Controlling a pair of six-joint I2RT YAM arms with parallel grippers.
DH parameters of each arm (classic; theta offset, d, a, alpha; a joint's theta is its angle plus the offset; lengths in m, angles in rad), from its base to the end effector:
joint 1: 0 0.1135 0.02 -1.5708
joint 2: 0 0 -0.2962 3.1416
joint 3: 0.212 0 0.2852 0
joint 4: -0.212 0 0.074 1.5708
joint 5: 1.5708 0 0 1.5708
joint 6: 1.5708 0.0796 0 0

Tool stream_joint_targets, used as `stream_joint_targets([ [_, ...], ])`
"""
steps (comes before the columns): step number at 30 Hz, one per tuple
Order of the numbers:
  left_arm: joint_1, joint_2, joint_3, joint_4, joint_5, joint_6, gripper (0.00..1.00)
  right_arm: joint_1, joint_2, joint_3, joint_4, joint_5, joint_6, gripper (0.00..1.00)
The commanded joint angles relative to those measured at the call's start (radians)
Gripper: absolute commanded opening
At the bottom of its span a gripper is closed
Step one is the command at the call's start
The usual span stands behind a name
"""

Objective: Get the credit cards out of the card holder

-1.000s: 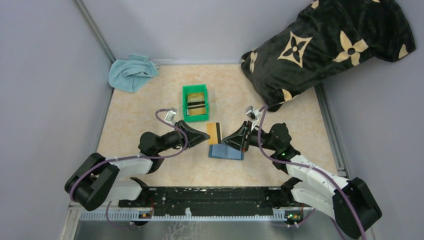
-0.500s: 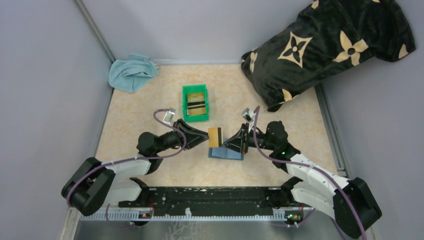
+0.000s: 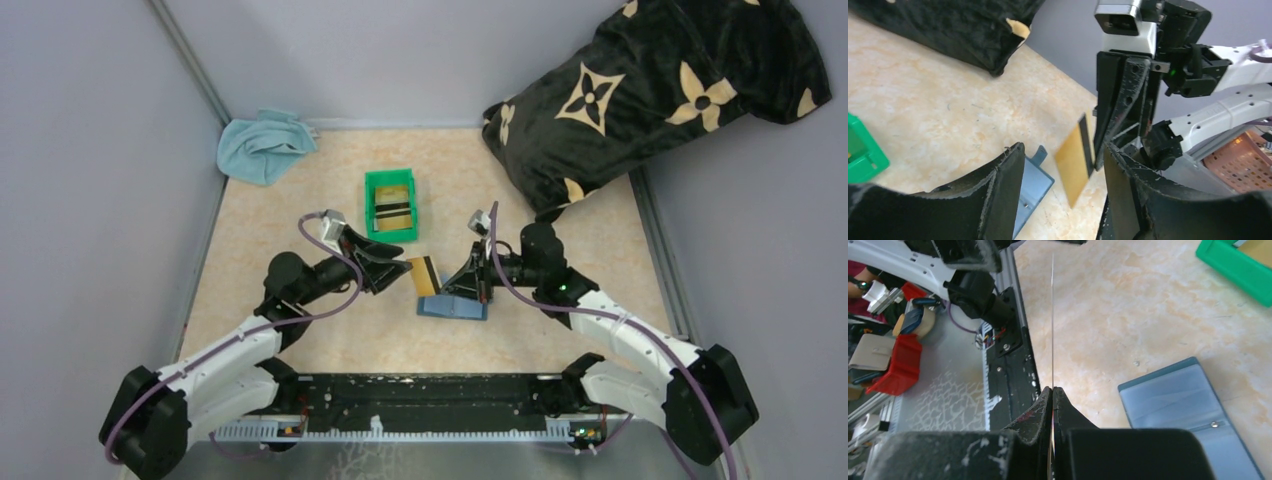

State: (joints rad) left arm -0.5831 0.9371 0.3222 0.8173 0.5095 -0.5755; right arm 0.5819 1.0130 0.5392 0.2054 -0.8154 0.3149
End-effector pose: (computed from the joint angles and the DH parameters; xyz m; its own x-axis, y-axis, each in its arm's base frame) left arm 0.1853 -0.1687 0.2692 -0.3379 -0.3463 -0.8752 0.8292 0.3304 -0.4509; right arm 0.1876 0.1928 0.2569 -0.5090 -0.0807 -0.8570 -0.8472 0.2229 0.4822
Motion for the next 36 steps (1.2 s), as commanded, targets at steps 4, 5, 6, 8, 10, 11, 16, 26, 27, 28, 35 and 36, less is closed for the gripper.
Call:
stream_joint_targets([
  [4,0.047,-0.080,0.047,-0.213,-0.037,0.154,0.71,0.036,-0.056,0.038,-0.054,-0.072,-0.039,0.00],
  [5,0.059,-0.083,0.051,-0.215,-0.012,0.159,0.71,0.041,-0.059,0.039,-0.055,-0.081,-0.039,0.00],
  [6,0.065,-0.079,0.059,-0.215,0.018,0.163,0.70,0.046,-0.057,0.041,-0.055,-0.086,-0.039,0.00],
  [8,0.067,-0.058,0.074,-0.198,0.092,0.161,0.68,0.050,-0.050,0.047,-0.062,-0.094,-0.046,0.00],
  [10,0.068,-0.030,0.080,-0.141,0.185,0.123,0.68,0.050,-0.040,0.053,-0.070,-0.094,-0.053,0.00],
  [11,0.069,-0.013,0.083,-0.101,0.239,0.097,0.68,0.051,-0.037,0.055,-0.072,-0.094,-0.055,0.00],
  [16,0.068,0.065,0.103,0.075,0.455,-0.027,0.67,0.051,-0.024,0.069,-0.074,-0.099,-0.061,0.00],
  [26,0.060,0.150,0.109,0.182,0.571,-0.099,0.48,0.052,-0.018,0.070,-0.074,-0.093,-0.063,0.00],
  [27,0.059,0.160,0.109,0.191,0.574,-0.103,0.48,0.052,-0.018,0.070,-0.074,-0.096,-0.063,0.00],
  [28,0.057,0.169,0.108,0.200,0.576,-0.107,0.47,0.052,-0.018,0.070,-0.074,-0.099,-0.063,0.00],
  [35,0.057,0.189,0.106,0.215,0.551,-0.104,0.08,0.052,-0.015,0.067,-0.071,-0.112,-0.060,0.00],
  [36,0.056,0.184,0.102,0.214,0.536,-0.102,0.01,0.052,-0.014,0.067,-0.067,-0.113,-0.060,0.00],
])
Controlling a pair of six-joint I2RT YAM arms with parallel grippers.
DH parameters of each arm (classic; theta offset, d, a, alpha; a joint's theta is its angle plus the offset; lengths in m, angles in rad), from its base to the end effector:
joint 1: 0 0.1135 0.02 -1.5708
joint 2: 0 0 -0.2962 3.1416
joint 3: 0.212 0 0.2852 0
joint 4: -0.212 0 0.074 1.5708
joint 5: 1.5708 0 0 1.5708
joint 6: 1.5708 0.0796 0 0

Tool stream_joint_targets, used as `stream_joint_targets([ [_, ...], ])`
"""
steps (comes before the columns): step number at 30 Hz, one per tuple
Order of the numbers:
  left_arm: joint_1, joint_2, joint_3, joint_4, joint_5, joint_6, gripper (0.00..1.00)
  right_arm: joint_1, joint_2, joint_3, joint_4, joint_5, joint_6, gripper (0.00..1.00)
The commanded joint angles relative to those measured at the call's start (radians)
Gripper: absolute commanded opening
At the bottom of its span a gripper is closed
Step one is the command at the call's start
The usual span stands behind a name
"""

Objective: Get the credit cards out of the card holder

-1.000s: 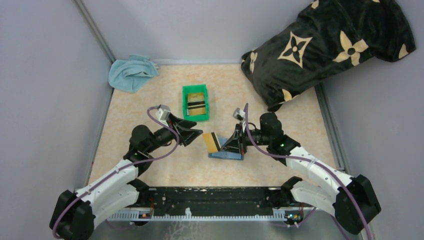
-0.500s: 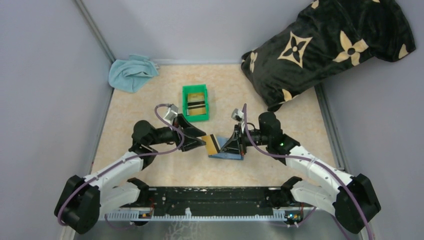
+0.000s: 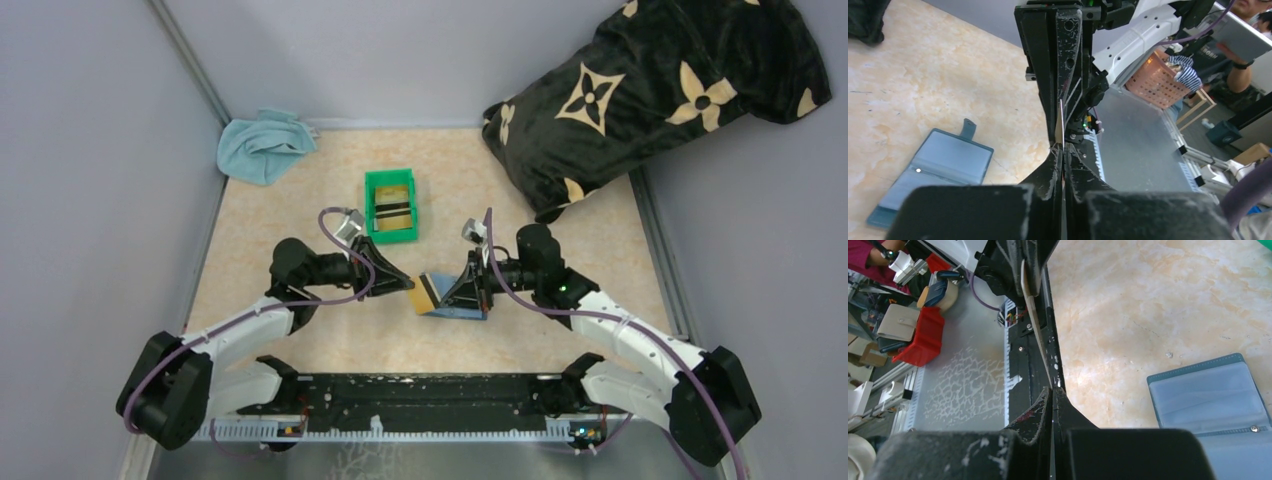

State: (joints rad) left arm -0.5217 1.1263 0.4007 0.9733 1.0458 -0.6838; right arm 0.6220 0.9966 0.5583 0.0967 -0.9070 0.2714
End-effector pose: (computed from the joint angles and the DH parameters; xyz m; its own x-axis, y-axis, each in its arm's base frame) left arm 0.1837 -0.1850 0.2687 -0.4525 -0.1051 -0.8855 0.8917 -0.0644 -0.4480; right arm 0.1691 0.1984 0.2570 -0.5202 -0.1697 -0.8370 -0.8539 0.1181 0.5068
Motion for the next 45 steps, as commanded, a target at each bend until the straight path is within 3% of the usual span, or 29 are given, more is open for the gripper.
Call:
stream_joint_targets([
  [1,-0.005,-0.011,0.016,0.059,-0.017,0.010,0.00,0.012,0.002,0.046,0.048,-0.026,-0.015,0.00],
  [7,-0.002,-0.060,-0.025,0.060,-0.160,0.023,0.00,0.012,-0.032,0.015,0.136,0.031,0.030,0.00],
  [12,0.004,-0.109,-0.089,0.112,-0.334,-0.019,0.00,-0.009,-0.096,-0.046,0.293,0.123,0.112,0.27],
  [19,0.010,-0.087,-0.168,0.372,-0.453,-0.157,0.00,-0.083,-0.101,-0.164,0.691,0.104,0.307,0.40],
  [25,0.013,0.033,-0.178,0.643,-0.444,-0.291,0.00,-0.084,-0.014,-0.167,0.893,0.068,0.395,0.41],
  [30,0.014,0.148,-0.179,0.808,-0.425,-0.368,0.00,-0.084,0.020,-0.145,0.929,0.060,0.404,0.41],
  [45,0.015,0.132,-0.175,0.817,-0.403,-0.368,0.00,-0.083,0.063,-0.152,0.892,0.116,0.359,0.38],
])
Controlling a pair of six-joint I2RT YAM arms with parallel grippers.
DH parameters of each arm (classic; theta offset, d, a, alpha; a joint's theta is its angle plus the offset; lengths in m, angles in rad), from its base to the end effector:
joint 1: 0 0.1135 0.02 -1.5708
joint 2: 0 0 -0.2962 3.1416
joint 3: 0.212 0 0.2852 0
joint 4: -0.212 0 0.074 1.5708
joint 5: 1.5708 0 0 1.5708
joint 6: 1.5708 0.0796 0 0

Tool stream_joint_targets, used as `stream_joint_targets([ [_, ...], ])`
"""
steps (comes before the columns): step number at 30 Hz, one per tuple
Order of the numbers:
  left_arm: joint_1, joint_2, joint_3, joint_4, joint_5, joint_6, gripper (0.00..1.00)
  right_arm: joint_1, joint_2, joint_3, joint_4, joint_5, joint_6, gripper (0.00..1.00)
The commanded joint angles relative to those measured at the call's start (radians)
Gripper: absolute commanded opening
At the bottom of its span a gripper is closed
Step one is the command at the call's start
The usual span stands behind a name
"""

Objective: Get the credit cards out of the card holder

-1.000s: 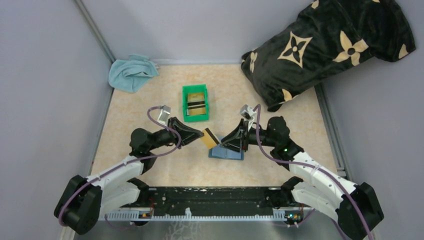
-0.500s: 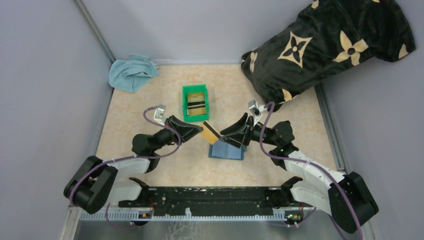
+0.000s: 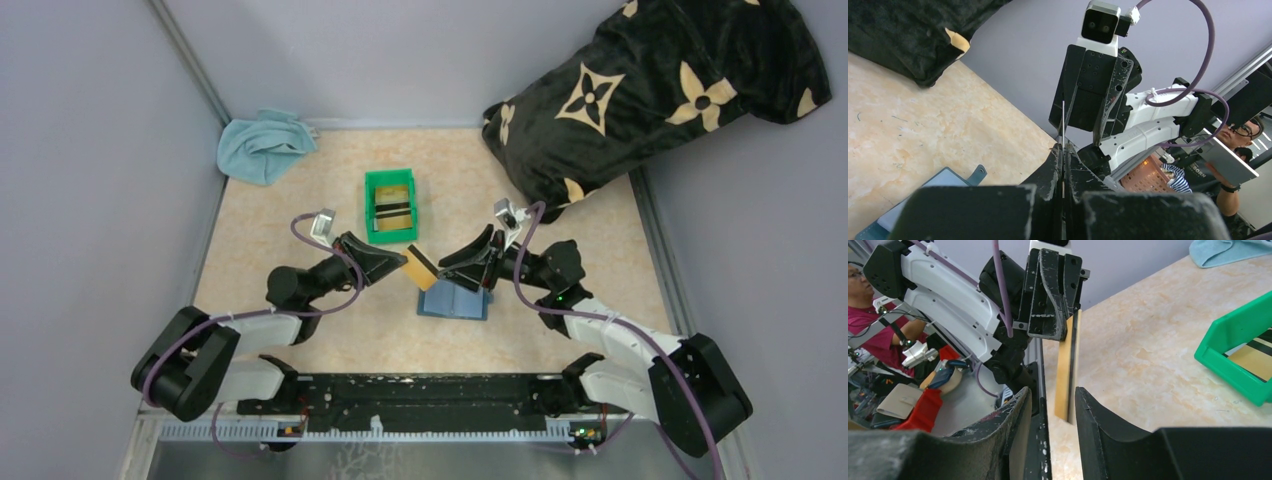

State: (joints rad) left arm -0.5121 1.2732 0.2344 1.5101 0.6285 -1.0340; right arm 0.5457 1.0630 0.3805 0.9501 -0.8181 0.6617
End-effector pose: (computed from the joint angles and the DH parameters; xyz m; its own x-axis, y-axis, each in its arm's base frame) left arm 0.1946 -0.1631 0.2497 -0.5306 -0.4992 -0.6850 0.7764 0.0381 -0.6291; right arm 0.1870 0.1815 0.2770 -0.4094 0.2429 -0.8794 -0.8935 0.0885 0.4403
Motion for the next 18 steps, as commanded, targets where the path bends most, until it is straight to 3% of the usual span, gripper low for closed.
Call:
stream_joint_targets([
  [1,0.004,-0.017,-0.010,0.280,0.015,-0.018,0.00,-0.007,-0.008,0.031,0.020,0.037,-0.042,0.38],
  [7,0.005,-0.036,-0.007,0.274,0.018,-0.020,0.00,-0.008,-0.011,0.036,-0.008,0.056,-0.062,0.38],
  [18,0.005,-0.031,0.005,0.266,0.002,-0.015,0.00,-0.007,0.084,-0.009,0.248,-0.012,0.096,0.27],
])
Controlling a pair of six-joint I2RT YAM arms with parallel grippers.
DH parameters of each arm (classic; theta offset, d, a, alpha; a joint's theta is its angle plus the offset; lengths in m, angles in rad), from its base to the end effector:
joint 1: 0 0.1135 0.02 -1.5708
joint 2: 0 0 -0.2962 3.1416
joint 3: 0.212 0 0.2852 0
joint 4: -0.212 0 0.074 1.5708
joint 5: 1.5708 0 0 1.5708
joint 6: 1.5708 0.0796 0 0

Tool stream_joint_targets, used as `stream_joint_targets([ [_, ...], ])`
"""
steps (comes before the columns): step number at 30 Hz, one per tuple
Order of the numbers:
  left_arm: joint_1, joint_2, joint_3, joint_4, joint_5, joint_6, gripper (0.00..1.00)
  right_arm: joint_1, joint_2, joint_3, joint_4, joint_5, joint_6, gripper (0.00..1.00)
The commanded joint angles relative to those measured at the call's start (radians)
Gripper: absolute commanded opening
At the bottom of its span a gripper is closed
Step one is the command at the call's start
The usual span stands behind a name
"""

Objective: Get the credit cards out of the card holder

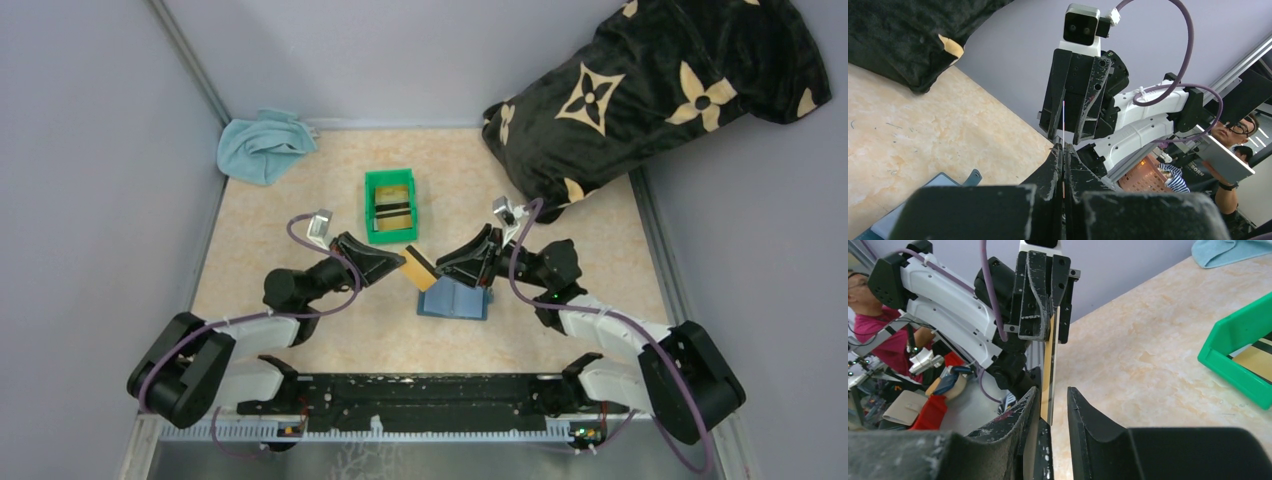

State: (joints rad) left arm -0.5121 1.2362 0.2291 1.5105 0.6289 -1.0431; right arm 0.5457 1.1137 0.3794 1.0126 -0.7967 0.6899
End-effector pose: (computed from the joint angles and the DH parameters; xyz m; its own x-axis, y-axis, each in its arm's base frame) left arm 0.1894 -0.1602 0.2564 -0.5187 -0.5099 -0.6863 0.7890 0.0236 -0.6139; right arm 0.1936 0.1842 0.2726 -0.4238 0.2632 -0.8667 -0.8826 0.0949 0.4605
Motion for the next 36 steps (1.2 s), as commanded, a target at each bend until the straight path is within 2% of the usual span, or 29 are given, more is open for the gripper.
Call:
stream_joint_targets([
  [1,0.005,0.008,0.012,0.267,-0.002,-0.006,0.00,-0.007,0.047,-0.011,0.210,-0.038,0.083,0.27],
  [6,0.005,0.008,0.021,0.269,-0.006,-0.009,0.00,-0.007,0.082,-0.024,0.281,-0.050,0.119,0.26],
  [19,0.006,0.010,0.041,0.271,-0.015,-0.007,0.00,-0.006,0.059,-0.033,0.204,-0.039,0.082,0.17],
  [20,0.005,0.012,0.044,0.272,-0.008,-0.007,0.00,-0.006,0.059,-0.035,0.204,-0.037,0.082,0.14],
  [22,0.005,0.012,0.045,0.272,-0.006,-0.009,0.00,-0.007,0.056,-0.033,0.193,-0.034,0.077,0.02],
  [23,0.005,0.010,0.045,0.271,-0.009,-0.009,0.00,-0.005,0.056,-0.029,0.184,-0.032,0.072,0.00],
  [30,0.007,0.007,0.035,0.255,-0.003,-0.003,0.00,-0.015,0.049,0.022,0.059,-0.001,0.014,0.00],
  [36,0.010,-0.019,-0.027,0.250,-0.014,0.004,0.01,-0.089,0.073,0.098,0.029,-0.033,0.007,0.00],
])
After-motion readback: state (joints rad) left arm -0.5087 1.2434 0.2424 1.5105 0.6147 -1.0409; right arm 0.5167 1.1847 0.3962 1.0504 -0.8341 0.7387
